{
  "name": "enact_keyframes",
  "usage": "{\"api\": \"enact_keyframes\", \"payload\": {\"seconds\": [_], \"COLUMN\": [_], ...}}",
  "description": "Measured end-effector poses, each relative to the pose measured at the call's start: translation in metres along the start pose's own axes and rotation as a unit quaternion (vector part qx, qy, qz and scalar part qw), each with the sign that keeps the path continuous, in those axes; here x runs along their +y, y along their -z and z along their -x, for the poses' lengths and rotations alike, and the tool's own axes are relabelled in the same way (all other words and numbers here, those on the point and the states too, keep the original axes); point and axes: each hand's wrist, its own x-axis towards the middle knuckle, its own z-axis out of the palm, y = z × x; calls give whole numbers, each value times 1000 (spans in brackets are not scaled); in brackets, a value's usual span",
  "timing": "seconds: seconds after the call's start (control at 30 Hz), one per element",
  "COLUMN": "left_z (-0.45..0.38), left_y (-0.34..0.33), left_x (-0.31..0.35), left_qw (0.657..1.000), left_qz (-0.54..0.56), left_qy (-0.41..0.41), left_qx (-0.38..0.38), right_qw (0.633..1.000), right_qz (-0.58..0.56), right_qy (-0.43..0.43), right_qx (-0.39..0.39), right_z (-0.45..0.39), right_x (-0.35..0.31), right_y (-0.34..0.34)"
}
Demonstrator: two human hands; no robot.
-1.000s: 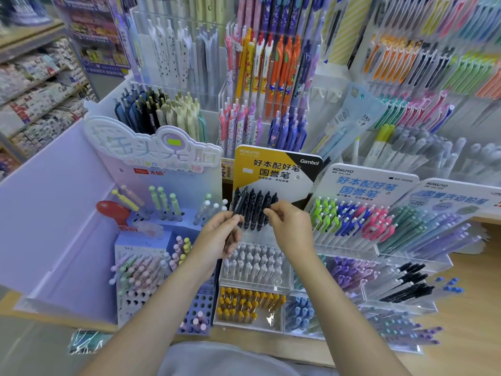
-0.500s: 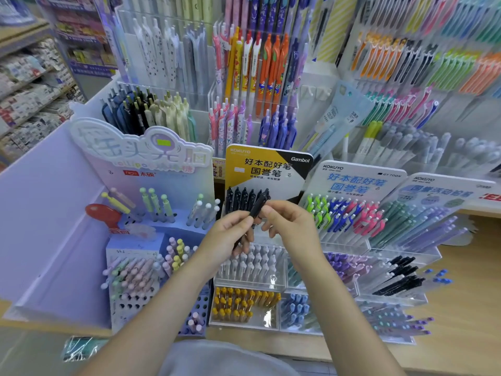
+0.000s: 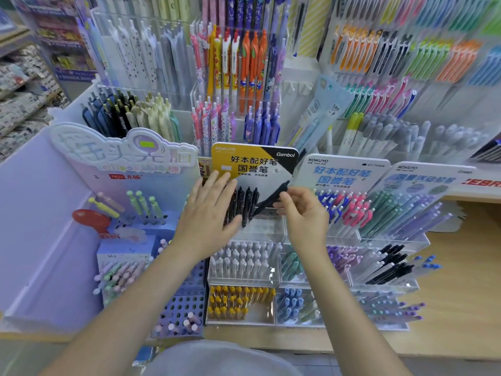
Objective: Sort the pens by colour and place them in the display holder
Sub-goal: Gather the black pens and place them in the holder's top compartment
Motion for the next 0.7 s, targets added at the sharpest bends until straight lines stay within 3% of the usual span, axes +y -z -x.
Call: {"api": "enact_keyframes", "payload": {"seconds": [0.07,0.17,0.5,0.7], "left_z": [1,3,4,3], "left_y": [-9,-16,-18,-17], "left_x": [-7,-14,-15,-15], "left_qw": [997,995,996,996], "left_qz": [-39,-55,-17,-10], "left_qy": [6,3,8,5], "left_qx": [-59,-80,-88,-84], "right_qw": [999,996,948,939], "right_qz": [27,77,270,302], "right_qy": [16,29,126,125], "right_qx": [-11,-28,-110,-108], "right_z": [-1,-3,-8,-9], "right_x": [6,15,30,32], "right_y": [-7,-13,-23,-27]}}
